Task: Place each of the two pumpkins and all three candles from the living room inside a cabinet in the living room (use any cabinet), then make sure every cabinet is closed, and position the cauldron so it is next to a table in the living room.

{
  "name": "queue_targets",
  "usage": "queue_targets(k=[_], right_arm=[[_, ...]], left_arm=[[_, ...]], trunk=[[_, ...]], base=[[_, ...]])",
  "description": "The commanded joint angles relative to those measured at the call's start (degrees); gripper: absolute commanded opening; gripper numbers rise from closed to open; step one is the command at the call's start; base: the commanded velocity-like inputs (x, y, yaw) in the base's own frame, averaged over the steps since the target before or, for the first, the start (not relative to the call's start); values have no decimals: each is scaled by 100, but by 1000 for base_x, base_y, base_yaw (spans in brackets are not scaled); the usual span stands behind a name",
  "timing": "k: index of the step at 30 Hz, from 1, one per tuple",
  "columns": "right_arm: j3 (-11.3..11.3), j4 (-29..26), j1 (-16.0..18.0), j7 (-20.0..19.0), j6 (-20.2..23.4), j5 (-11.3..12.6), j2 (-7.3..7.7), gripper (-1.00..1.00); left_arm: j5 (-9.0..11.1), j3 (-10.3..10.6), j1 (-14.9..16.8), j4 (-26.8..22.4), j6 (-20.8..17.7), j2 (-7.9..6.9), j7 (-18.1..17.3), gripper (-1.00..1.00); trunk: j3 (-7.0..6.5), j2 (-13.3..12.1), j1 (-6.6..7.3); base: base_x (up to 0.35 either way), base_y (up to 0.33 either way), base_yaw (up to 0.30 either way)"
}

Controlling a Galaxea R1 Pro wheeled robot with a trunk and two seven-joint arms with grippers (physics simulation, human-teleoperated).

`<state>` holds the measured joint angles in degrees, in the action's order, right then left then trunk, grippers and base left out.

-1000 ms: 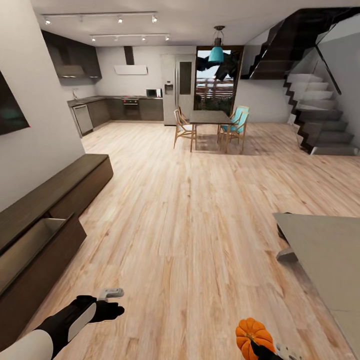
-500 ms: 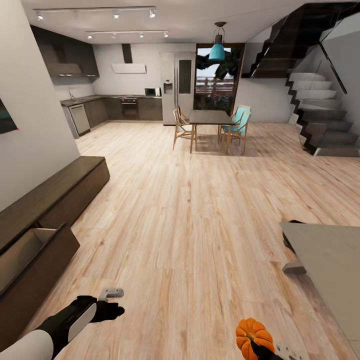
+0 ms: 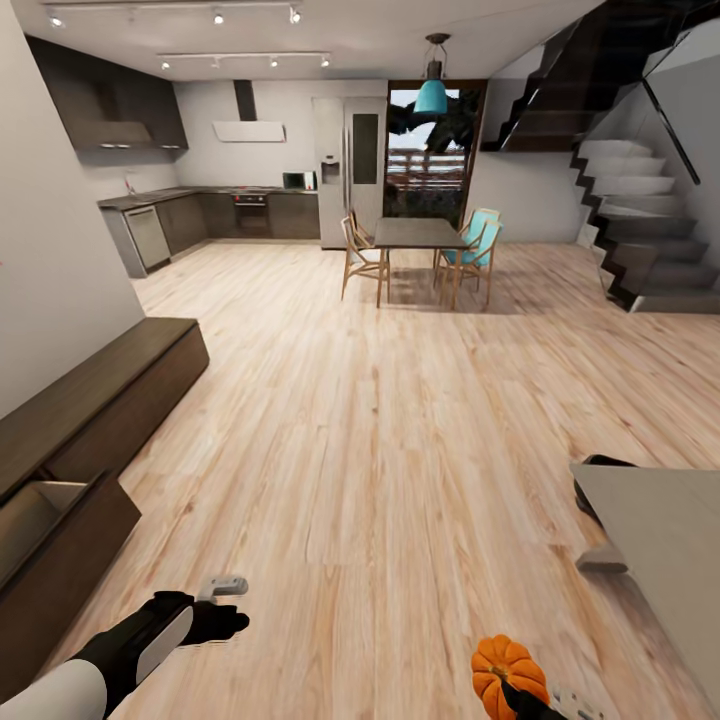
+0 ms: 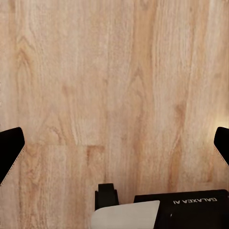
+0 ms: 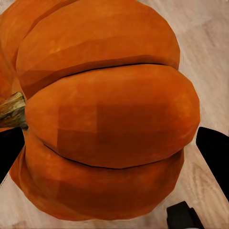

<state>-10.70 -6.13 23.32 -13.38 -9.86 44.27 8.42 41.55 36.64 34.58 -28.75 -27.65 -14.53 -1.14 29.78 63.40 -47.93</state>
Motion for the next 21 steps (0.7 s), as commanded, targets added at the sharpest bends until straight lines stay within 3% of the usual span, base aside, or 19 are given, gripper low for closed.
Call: queue_targets(k=[1,21], right_arm=[[-38,6,6,-24,-22,62,2,-100],[-38,6,6,-24,-34,58,2,-100]], left_arm=[[2,21,5,-7,-14,-6,-9,100],[-6,36,5,-8,-4,-5,0,100]], trunk=[[5,3,-4],[5,3,-4]], base=[[333,0,0],[333,0,0]])
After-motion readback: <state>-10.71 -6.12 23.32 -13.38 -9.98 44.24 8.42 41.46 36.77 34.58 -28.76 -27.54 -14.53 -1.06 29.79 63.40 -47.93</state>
